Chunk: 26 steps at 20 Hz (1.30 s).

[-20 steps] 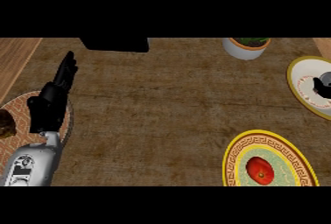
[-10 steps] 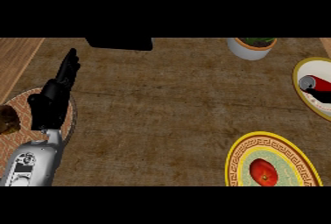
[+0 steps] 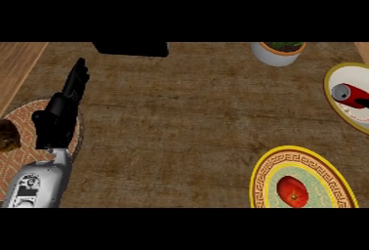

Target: Pick the can from the plate and place it in the bowl

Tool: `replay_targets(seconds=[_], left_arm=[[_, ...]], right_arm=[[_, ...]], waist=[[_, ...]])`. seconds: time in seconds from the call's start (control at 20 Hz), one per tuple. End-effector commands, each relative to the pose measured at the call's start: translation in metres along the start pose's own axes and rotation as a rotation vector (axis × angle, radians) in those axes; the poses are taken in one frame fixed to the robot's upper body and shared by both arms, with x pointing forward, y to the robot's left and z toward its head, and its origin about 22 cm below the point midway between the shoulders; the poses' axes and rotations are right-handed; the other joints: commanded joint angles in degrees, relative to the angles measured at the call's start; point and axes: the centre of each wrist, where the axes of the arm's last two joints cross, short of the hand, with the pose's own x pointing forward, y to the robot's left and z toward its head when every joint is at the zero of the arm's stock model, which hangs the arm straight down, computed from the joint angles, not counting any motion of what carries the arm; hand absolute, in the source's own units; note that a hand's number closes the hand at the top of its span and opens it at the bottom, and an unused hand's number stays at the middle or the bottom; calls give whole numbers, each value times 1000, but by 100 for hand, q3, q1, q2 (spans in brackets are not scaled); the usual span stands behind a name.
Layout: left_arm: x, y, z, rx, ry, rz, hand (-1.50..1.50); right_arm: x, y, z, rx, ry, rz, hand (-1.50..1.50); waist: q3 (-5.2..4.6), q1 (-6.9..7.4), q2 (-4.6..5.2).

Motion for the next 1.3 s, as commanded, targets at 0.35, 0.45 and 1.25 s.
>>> replay_targets(seconds=[0.35, 0.45, 1.25], left_arm=[[-1, 16, -4, 26, 12, -7, 0], [-6, 15, 9, 35, 31, -11, 0], [-7, 17, -1, 40, 38, -3, 0]], right_arm=[[-27, -72, 31, 4, 2, -223, -150], [-35, -92, 44, 26, -8, -275, -150], [-66, -115, 95, 152, -62, -333, -150]], waist=[[-2, -180, -45], [-3, -185, -87], [-7, -311, -122]])
